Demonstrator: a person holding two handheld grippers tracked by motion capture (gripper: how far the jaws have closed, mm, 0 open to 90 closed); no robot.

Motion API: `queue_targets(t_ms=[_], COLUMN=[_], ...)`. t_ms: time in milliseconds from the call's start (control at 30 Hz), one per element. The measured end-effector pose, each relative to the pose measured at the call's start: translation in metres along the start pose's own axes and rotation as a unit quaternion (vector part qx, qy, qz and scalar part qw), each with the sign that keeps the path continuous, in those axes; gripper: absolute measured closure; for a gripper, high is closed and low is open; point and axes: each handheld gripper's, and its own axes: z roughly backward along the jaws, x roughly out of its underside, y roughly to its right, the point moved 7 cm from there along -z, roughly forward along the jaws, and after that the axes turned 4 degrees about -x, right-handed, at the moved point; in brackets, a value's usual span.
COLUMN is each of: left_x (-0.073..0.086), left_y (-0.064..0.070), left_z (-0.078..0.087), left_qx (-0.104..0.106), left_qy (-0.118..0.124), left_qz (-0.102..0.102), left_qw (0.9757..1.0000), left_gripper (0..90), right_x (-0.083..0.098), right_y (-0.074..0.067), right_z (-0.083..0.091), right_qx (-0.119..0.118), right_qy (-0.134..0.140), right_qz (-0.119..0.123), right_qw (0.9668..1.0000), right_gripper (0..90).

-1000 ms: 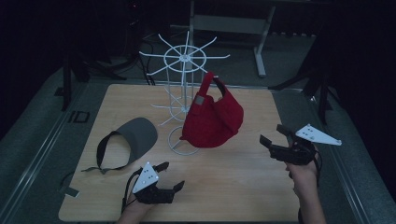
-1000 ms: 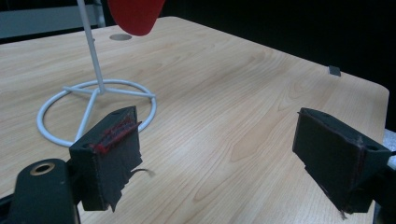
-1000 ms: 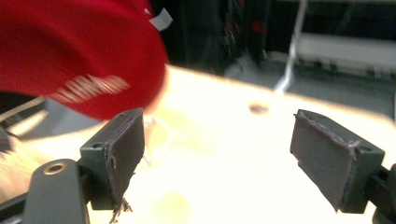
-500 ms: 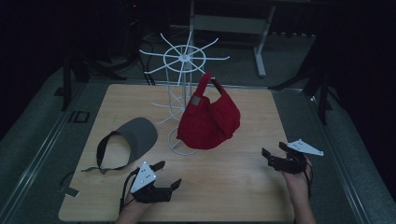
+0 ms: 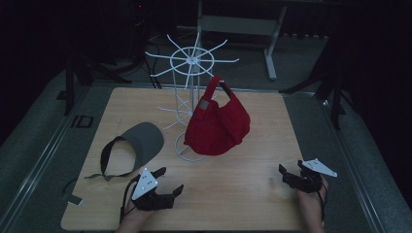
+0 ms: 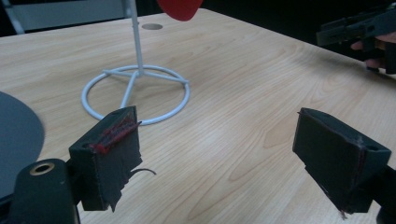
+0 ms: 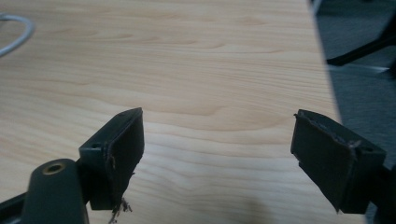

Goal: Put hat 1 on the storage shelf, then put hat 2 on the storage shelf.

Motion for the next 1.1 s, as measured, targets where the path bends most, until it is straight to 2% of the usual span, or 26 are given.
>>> queue_targets(t_ms=[133,233,333,400,567,733,800,900,1100], left_x=[0.001,0.001,0.003,0.003,0.005,0.006,0.007,0.011,0.021], left_y=[-0.001,-0.001,-0.001,-0.002,-0.005,-0.012,-0.017,-0.027,-0.058], left_z=[0.000,0.000,0.000,0.000,0.002,0.008,0.012,0.022,0.051], left_qx=[-0.003,-0.004,-0.004,-0.003,-0.005,-0.008,-0.009,-0.010,-0.032], left_qy=[-0.001,-0.002,-0.007,-0.007,-0.011,-0.013,-0.014,-0.017,-0.009], left_qz=[0.001,0.001,0.000,0.001,0.002,0.005,0.009,0.021,0.039], left_qw=[1.0000,1.0000,1.0000,1.0000,0.9999,0.9999,0.9998,0.9996,0.9987], left_gripper=[15.5,15.5,15.5,15.5,15.4,15.4,15.4,15.4,15.5], right_x=[0.008,0.010,0.011,0.013,0.012,0.015,0.016,0.016,0.016], right_y=[0.010,0.015,0.017,0.017,0.016,0.015,0.015,0.015,0.015], right_z=[0.001,0.001,0.001,0.001,0.003,0.002,0.001,0.002,0.002], right_qx=[0.028,0.024,0.041,0.045,0.065,0.057,0.052,0.054,0.060], right_qy=[0.002,-0.005,-0.006,-0.010,-0.001,-0.016,-0.025,-0.022,-0.025], right_qz=[-0.012,-0.034,-0.026,-0.032,-0.017,-0.024,-0.026,-0.030,-0.027], right_qw=[0.9995,0.9991,0.9988,0.9984,0.9977,0.9980,0.9980,0.9978,0.9975], right_gripper=[17.0,17.5,18.0,18.1,19.1,17.9,16.7,17.3,17.4])
